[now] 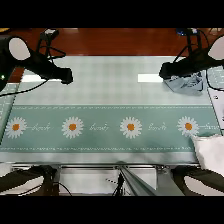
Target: Fold the shirts.
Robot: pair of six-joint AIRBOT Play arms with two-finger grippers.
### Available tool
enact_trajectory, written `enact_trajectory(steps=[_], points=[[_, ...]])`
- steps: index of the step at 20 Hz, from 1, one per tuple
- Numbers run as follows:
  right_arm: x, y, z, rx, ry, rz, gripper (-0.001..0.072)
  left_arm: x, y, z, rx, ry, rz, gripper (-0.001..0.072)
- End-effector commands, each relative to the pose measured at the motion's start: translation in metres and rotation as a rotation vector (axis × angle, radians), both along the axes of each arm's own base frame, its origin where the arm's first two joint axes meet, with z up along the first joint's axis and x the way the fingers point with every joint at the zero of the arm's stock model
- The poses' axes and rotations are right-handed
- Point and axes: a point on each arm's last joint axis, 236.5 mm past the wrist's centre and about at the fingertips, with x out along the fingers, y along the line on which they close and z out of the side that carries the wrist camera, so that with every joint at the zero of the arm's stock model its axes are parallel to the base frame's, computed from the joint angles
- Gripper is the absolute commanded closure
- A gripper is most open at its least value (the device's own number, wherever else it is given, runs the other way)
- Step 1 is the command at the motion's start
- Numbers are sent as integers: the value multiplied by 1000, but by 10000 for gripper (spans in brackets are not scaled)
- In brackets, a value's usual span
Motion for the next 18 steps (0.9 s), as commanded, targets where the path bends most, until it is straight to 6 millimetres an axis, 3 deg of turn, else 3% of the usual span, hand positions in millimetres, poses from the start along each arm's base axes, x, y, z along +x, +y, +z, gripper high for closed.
enact_trajectory(steps=[1, 4, 5, 6, 8, 11, 15, 18], points=[[51, -9, 38, -33, -275, -19, 118, 19, -4, 6, -20, -79, 8, -1], [99, -59, 94, -222, -591, -112, 133, 50, -4, 25, -49, -225, 32, -2], [105, -85, 96, -235, -609, -205, 133, 54, -3, 27, -52, -240, 38, -2], [107, -116, 86, -230, -580, -308, 132, 55, 0, 27, -52, -243, 43, -2], [101, -176, 46, -183, -454, -484, 130, 55, 2, 27, -50, -238, 47, -2], [88, -239, -11, -40, -291, -687, 128, 49, 2, 22, -45, -210, 44, -2], [77, -283, -66, 18, -173, -799, 115, 38, 3, 15, -36, -155, 38, -2], [76, -292, -103, 5, -103, -805, 114, 33, 3, 12, -31, -131, 35, -2]])
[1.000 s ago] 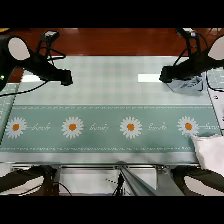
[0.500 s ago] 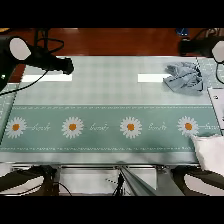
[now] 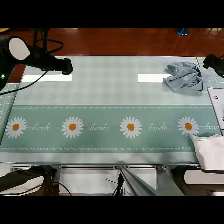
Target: Fold the shirts.
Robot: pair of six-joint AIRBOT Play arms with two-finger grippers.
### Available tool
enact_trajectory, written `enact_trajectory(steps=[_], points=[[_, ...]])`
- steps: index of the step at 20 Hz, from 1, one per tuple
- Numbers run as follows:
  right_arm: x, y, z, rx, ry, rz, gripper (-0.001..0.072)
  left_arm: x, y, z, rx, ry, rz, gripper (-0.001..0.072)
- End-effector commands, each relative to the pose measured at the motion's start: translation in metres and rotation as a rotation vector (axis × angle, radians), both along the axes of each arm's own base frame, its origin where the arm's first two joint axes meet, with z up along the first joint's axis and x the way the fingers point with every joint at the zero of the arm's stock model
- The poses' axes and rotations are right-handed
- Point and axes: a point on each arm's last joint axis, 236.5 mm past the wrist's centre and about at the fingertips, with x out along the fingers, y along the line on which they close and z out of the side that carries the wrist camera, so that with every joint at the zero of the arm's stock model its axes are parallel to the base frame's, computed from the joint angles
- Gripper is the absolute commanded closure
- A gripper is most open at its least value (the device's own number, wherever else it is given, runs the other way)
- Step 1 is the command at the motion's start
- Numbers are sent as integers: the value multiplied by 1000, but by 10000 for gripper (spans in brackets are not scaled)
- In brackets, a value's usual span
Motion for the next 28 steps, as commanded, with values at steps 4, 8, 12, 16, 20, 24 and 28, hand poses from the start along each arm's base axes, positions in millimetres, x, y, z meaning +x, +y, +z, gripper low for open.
enact_trajectory(steps=[4, 8, 12, 16, 20, 24, 28], points=[[0, 6, -91, 104, 146, 18, 115, -5, 0, -4, 4, 28, -3, -2], [6, 40, -140, 111, 235, 100, 155, -5, 0, -4, 3, 28, -3, -1], [21, 64, -149, 84, 215, 162, 689, -5, 1, -4, 4, 27, -3, -1], [43, 62, -66, -21, 40, 226, 691, -6, 1, 1, 2, 18, -3, -1], [35, 77, 88, -173, -213, 313, 691, -9, 1, 41, -12, -54, -6, -1], [-16, 143, 242, -230, -516, 425, 691, -17, 1, 136, -51, -234, -12, -1], [-99, 228, 353, -146, -801, 567, 691, -56, -11, 221, -159, -375, -57, -1]])
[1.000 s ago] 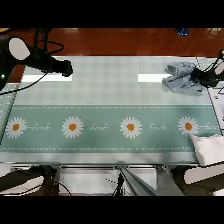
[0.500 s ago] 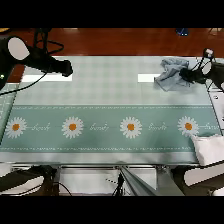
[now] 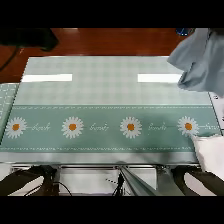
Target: Fold the shirts.
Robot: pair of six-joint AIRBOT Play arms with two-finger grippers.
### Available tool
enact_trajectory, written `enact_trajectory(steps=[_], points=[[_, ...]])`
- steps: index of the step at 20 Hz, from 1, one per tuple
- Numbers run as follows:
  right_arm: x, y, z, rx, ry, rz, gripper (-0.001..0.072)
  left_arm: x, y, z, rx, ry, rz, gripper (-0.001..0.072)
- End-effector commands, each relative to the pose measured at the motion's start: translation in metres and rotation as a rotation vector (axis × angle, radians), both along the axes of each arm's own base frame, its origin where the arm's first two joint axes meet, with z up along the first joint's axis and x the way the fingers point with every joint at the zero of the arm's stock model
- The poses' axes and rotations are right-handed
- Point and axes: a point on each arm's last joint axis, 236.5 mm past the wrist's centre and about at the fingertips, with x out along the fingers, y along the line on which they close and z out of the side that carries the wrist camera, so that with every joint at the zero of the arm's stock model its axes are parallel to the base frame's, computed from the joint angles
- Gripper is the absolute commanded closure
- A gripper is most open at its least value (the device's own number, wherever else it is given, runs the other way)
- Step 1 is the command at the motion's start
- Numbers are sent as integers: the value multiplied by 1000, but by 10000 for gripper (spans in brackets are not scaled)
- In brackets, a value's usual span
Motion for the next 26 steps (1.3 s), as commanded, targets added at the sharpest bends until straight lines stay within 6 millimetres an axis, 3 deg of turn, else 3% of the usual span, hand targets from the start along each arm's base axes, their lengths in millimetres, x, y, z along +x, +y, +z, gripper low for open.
enact_trajectory(steps=[1, 2, 4, 8, 10, 14, 17, 18, 20, 21, 23, 25, 26], points=[[-82, 73, 91, 81, -207, 194, 691, -40, -12, 65, -90, -102, -57, -1], [-99, 93, 99, 98, -215, 253, 692, -51, -14, 71, -103, -102, -72, -1], [-121, 134, 81, 102, -121, 380, 692, -69, -14, 63, -88, -43, -91, -1], [-144, 231, -24, 42, 267, 647, 691, -94, -10, 6, -25, 187, -116, 0], [-140, 269, -83, -66, 397, 710, 691, -98, -10, -29, -9, 285, -115, -1], [-126, 304, -206, -254, 638, 735, 691, -112, -9, -122, 12, 515, -108, -1], [-120, 311, -271, -276, 782, 722, 687, -128, -12, -192, -1, 648, -100, -1], [-116, 311, -280, -283, 795, 716, 619, -135, -15, -211, -20, 682, -100, -1], [-108, 306, -278, -293, 777, 699, 209, -151, -30, -238, -76, 737, -152, -1], [-106, 302, -269, -286, 770, 691, 159, -159, -39, -247, -113, 758, -183, -1], [-96, 284, -240, -265, 734, 655, 157, -169, -58, -263, -195, 779, -232, -1], [-82, 248, -208, -243, 678, 580, 157, -167, -65, -280, -238, 774, -232, -1], [-76, 221, -195, -232, 666, 522, 156, -164, -66, -289, -246, 773, -215, -1]])
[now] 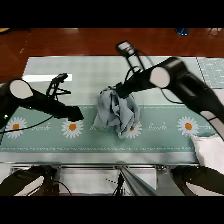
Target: Fold the shirts.
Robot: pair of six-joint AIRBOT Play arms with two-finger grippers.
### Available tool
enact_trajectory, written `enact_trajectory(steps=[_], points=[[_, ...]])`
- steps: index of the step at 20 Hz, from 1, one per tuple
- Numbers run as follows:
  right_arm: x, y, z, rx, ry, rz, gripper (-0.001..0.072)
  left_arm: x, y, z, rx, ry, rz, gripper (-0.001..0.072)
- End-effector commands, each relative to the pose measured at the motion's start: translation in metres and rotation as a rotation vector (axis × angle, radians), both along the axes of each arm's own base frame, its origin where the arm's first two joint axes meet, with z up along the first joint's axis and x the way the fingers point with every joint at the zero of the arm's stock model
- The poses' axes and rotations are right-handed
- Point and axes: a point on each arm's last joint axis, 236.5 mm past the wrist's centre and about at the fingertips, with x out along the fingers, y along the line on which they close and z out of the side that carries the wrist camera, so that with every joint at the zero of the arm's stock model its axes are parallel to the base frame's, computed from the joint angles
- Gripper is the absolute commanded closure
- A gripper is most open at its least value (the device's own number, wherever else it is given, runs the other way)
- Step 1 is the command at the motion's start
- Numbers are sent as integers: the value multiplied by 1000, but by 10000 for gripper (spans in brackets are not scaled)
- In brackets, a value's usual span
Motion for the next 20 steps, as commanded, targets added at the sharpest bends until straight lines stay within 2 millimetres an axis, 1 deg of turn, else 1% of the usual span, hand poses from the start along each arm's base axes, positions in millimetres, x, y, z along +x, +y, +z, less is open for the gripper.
enact_trajectory(steps=[1, 2, 3, 4, 6, 7, 8, 10, 13, 15, 16, 17, 18, 20], points=[[17, -77, 36, -23, -46, -150, 157, 3, -13, -35, -66, 10, 47, -1], [20, -111, 39, -39, -30, -214, 157, 6, -11, -45, -57, 18, 64, -1], [21, -146, 38, -55, 2, -281, 157, 9, -11, -55, -50, 35, 75, -1], [19, -175, 33, -63, 40, -335, 158, 10, -15, -62, -64, 49, 72, -1], [13, -221, 23, -21, 119, -420, 158, 12, -31, -71, -133, 65, 41, 0], [11, -237, 18, 24, 151, -458, 158, 12, -40, -74, -174, 74, 26, 0], [8, -248, 13, 72, 177, -489, 158, 12, -49, -76, -209, 84, 19, 0], [3, -266, 5, 157, 217, -540, 159, 15, -59, -82, -260, 118, 42, 0], [-8, -285, -12, 204, 269, -594, 164, 13, -58, -92, -256, 152, 54, 0], [-16, -288, -25, 198, 302, -598, 164, 16, -56, -92, -255, 144, 66, 4], [-18, -287, -30, 200, 313, -600, 165, 18, -56, -93, -252, 142, 73, 151], [-19, -286, -34, 206, 323, -602, 165, 19, -57, -93, -253, 137, 76, 365], [-20, -283, -38, 219, 334, -602, 165, 19, -59, -93, -253, 133, 77, 396], [-25, -279, -46, 230, 360, -603, 165, 16, -63, -93, -253, 133, 64, 402]])
